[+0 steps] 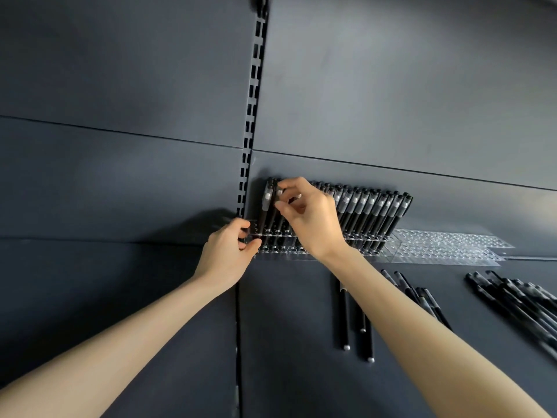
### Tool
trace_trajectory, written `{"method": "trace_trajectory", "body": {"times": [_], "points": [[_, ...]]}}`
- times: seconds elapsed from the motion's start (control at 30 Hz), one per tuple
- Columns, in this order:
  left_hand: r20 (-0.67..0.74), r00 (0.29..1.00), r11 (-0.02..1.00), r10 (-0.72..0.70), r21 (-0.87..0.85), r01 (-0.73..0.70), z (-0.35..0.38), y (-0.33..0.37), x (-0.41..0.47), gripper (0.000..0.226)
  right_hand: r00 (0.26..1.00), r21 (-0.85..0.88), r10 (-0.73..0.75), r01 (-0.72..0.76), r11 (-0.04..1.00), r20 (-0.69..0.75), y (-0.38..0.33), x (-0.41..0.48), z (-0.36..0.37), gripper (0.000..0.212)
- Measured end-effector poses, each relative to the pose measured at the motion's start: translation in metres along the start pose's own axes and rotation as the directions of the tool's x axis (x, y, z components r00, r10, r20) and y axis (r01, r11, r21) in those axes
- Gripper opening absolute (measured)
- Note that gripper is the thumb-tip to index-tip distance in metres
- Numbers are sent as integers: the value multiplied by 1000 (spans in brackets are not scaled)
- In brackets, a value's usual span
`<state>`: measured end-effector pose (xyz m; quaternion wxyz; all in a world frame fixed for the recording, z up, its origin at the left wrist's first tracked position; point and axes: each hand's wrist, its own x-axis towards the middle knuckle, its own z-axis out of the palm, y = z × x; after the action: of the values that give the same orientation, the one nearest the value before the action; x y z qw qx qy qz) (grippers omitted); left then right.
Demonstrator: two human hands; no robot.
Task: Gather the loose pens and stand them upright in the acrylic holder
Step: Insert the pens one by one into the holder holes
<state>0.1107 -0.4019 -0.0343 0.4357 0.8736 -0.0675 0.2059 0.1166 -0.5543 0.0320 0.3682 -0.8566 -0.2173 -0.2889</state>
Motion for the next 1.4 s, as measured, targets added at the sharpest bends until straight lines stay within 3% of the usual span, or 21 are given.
{"method": "trace_trajectory", "body": {"times": [0.23, 0.33, 0.43, 0.53, 0.63, 0.73, 0.87, 1.0, 1.2, 1.4], "points": [[-7, 1000, 988, -19, 155, 20, 4, 30, -40, 23, 995, 6, 77, -78, 997, 61, 19, -33, -33, 12], [109, 994, 988, 0, 151, -17, 17, 56, -60, 18, 986, -22, 89, -87, 996, 141, 33, -48, -54, 10], [233, 972, 977, -25, 213, -25, 41, 84, -77, 31, 965, -57, 88, -76, 995, 245, 52, -64, -80, 9], [265, 963, 959, -49, 283, -29, 65, 110, -89, 47, 936, -81, 64, -38, 996, 346, 76, -78, -105, 9], [327, 940, 913, -98, 406, -46, 86, 129, -92, 61, 890, -148, 67, 1, 989, 452, 100, -89, -124, 20], [331, 929, 875, -164, 484, -18, 100, 137, -88, 60, 847, -181, 62, 41, 983, 528, 116, -97, -131, 30], [292, 915, 881, -279, 456, 124, 107, 142, -85, 47, 835, -137, 62, 16, 991, 546, 125, -105, -134, 27], [286, 899, 852, -332, 499, 157, 108, 147, -79, 33, 845, -167, 84, 6, 986, 528, 129, -110, -132, 32], [362, 871, 800, -333, 597, 59, 110, 154, -78, 29, 854, -209, 108, 1, 978, 510, 126, -114, -130, 36], [424, 851, 832, -310, 554, 27, 108, 149, -76, 32, 854, -196, 108, -7, 981, 510, 129, -113, -129, 36]]}}
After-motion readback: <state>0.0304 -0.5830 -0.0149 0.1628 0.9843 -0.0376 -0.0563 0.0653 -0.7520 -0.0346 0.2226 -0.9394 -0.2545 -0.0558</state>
